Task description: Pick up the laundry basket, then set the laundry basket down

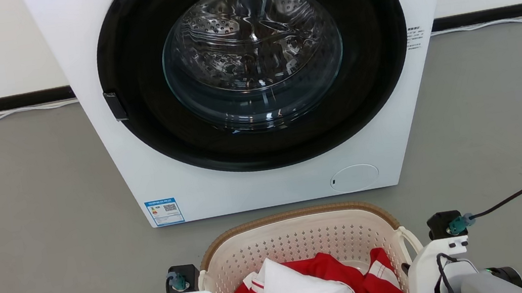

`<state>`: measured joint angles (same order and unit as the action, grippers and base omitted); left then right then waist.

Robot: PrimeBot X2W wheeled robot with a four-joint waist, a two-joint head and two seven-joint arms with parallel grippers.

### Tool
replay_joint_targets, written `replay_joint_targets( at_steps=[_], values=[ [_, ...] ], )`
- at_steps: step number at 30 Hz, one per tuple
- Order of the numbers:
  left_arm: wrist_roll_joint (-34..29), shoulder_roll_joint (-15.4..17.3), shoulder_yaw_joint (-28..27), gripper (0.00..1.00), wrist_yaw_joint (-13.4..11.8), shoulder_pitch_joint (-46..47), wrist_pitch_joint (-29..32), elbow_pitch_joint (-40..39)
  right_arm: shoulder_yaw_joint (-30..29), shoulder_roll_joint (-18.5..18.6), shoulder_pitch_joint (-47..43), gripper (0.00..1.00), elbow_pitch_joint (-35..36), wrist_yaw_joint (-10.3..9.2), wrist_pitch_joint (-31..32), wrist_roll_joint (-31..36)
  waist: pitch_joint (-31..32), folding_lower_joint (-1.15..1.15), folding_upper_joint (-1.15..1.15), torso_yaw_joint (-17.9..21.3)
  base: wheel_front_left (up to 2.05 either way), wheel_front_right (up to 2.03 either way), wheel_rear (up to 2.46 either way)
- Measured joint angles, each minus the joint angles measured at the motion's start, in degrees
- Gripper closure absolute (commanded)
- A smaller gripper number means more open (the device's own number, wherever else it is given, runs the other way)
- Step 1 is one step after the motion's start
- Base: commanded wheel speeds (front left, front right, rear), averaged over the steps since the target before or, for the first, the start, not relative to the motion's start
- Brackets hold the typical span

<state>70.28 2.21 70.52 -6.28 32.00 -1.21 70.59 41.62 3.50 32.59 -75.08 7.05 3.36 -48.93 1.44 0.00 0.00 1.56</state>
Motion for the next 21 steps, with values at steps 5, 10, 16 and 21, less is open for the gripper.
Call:
replay_joint_targets(
  at_steps=[5,10,16,21],
  values=[
    [0.35,0.00,0.25,1.00,0.00,0.01,-0.05,0.02,-0.04,0.00,0.00,1.00,0.00,0.00,0.00,0.00,-0.13,0.00,0.00,-0.07,0.00,0.00,0.00],
    [0.58,0.00,0.51,1.00,0.00,0.01,-0.05,0.05,-0.03,0.00,0.00,1.00,0.00,0.00,0.00,0.00,-0.28,0.00,0.00,-0.10,0.00,0.00,0.00],
    [0.87,0.00,0.82,1.00,0.00,0.01,-0.05,0.11,0.08,0.00,0.00,1.00,0.00,0.00,0.00,-0.01,-0.35,0.00,0.00,-0.05,0.00,0.00,0.00],
    [1.12,0.00,0.98,1.00,0.00,0.01,-0.05,0.18,0.34,-0.01,0.00,1.00,0.00,0.00,0.00,-0.09,-0.38,0.00,0.00,0.02,0.00,0.00,0.00]
  ],
)
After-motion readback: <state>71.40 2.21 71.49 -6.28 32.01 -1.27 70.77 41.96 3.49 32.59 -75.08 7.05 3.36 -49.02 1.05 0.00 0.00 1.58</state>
